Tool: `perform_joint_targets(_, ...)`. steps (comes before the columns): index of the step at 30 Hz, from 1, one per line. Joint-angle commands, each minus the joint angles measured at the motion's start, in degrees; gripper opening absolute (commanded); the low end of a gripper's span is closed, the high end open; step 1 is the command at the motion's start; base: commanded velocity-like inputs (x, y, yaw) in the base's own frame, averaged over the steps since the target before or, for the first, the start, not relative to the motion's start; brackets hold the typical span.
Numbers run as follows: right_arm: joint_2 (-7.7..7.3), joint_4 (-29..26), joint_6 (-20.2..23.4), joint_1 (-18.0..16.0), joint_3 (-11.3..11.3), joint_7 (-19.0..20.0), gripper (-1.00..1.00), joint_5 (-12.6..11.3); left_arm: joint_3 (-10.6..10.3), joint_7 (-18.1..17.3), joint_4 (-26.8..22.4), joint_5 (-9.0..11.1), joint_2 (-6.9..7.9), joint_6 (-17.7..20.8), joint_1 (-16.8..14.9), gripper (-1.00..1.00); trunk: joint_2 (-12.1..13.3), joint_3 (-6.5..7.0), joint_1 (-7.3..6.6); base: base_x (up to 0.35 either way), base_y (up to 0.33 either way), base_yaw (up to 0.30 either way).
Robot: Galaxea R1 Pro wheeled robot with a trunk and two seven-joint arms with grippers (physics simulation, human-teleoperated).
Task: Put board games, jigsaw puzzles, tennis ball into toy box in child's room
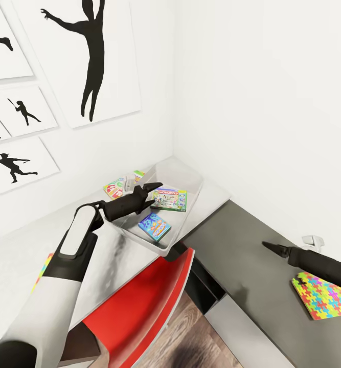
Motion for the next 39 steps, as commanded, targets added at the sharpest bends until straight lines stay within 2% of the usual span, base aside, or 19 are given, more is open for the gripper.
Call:
perform_joint_targets(1, -0.01, -0.02, 0.24, -0.05, -0.22, 0.35, 1.00, 0.12, 0.02, 0.64, -0.40, 0.59, 0.01, 0.16, 0.07, 1.00, -0.10, -0.10, 0.03, 0.000, 0.000, 0.000)
perform_joint_targets(20, 0.33, 0.01, 1.09, -0.38, -0.46, 0.18, 1.00, 0.36, -0.38, 1.26, -1.66, -0.31, -0.06, 0.09, 1.08, 1.00, -0.10, -0.09, 0.03, 0.000, 0.000, -0.021)
perform_joint_targets(34, 0.42, 0.02, 1.56, -0.54, -0.40, 0.02, 1.00, 0.44, -0.62, 1.88, -1.60, -0.65, -0.34, 0.02, 1.14, 1.00, -0.10, 0.11, 0.03, 0.000, 0.000, -0.221)
perform_joint_targets(39, 0.43, 0.02, 1.60, -0.56, -0.39, 0.01, 1.00, 0.45, -0.77, 4.51, -1.30, -0.65, -0.70, -0.21, 1.06, 1.00, -0.10, 0.21, 0.03, 0.000, 0.000, -0.267)
